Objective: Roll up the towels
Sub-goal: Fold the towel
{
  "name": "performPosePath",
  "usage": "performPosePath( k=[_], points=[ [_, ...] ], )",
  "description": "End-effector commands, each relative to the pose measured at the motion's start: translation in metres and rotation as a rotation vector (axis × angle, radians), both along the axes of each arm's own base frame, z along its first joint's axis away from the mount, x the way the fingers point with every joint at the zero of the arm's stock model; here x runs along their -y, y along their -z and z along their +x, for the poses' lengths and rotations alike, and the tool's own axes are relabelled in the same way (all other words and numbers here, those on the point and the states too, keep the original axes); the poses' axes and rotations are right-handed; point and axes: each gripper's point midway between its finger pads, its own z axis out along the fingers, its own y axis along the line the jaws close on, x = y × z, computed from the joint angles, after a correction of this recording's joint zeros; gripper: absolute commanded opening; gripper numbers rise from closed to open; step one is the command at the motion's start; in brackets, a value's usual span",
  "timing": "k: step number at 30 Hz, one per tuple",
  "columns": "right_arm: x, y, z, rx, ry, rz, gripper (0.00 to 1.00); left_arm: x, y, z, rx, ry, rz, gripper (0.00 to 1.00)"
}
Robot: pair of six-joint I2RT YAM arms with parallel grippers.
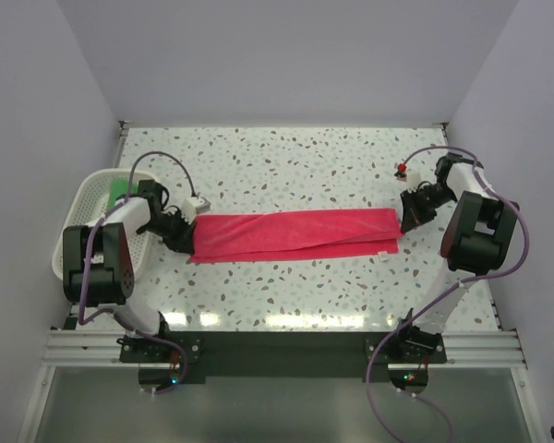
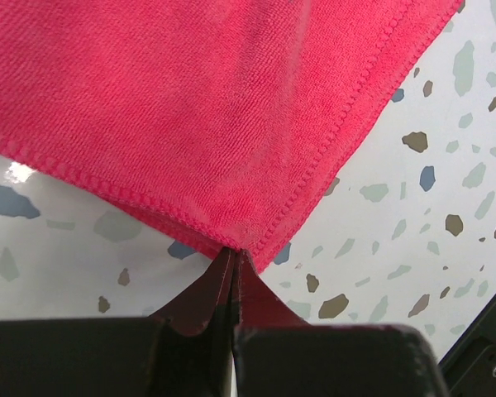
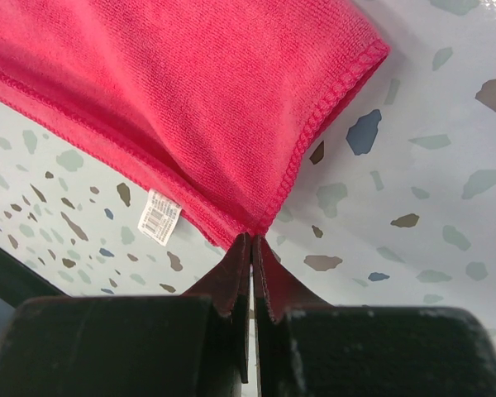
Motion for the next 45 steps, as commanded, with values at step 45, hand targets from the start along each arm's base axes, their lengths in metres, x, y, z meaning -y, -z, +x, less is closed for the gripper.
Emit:
performPosePath(
  k=[45],
  points=[
    [-0.014, -0.009, -0.026, -0.038, -0.101, 0.086, 0.24, -0.014, -0.028, -0.013, 0.004, 0.039, -0.096, 0.08]
  ],
)
